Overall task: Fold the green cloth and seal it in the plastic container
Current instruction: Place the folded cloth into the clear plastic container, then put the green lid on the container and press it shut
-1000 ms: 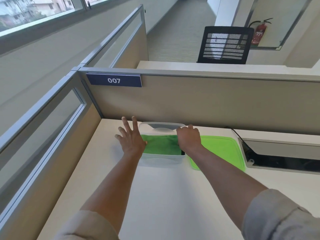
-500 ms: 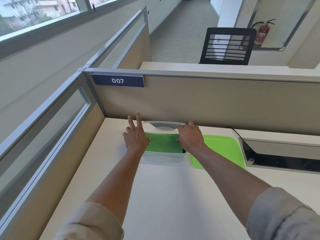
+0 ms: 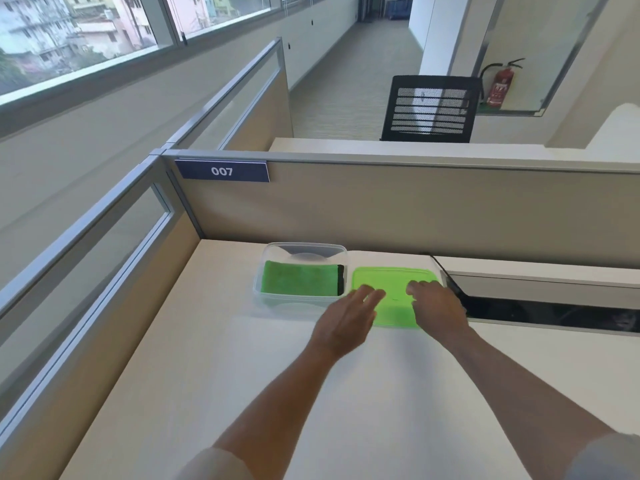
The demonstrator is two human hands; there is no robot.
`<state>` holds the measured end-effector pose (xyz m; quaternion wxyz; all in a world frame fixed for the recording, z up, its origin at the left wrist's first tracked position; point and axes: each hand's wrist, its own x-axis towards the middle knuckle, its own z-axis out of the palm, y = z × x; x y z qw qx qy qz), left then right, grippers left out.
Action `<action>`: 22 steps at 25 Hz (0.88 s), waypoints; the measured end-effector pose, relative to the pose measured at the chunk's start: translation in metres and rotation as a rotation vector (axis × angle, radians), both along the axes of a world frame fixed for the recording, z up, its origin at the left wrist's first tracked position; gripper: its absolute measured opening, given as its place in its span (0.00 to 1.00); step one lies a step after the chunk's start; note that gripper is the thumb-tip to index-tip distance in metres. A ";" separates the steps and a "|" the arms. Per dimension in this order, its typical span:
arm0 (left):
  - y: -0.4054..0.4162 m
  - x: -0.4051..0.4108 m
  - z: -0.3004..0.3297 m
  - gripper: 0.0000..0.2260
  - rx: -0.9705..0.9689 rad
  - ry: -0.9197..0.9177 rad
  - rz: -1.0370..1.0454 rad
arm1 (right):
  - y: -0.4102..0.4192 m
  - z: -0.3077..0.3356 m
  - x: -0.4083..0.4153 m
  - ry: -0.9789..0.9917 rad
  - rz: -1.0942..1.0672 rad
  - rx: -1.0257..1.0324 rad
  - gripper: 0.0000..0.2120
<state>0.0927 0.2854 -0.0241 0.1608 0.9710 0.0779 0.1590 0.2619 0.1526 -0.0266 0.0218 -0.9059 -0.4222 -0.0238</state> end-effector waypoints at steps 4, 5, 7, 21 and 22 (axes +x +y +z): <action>-0.017 0.004 -0.023 0.24 0.009 0.172 0.107 | -0.049 -0.018 0.013 0.183 -0.072 0.074 0.17; -0.019 0.004 -0.027 0.26 0.012 0.215 0.149 | -0.056 -0.020 0.017 0.246 -0.096 0.108 0.16; -0.025 0.004 -0.036 0.26 0.023 0.294 0.192 | -0.073 -0.025 0.025 0.336 -0.104 0.119 0.15; -0.043 0.018 -0.027 0.12 0.088 0.347 0.315 | -0.091 -0.042 0.044 0.410 -0.063 0.156 0.17; -0.043 0.017 -0.026 0.13 0.090 0.332 0.321 | -0.090 -0.042 0.044 0.414 -0.065 0.169 0.18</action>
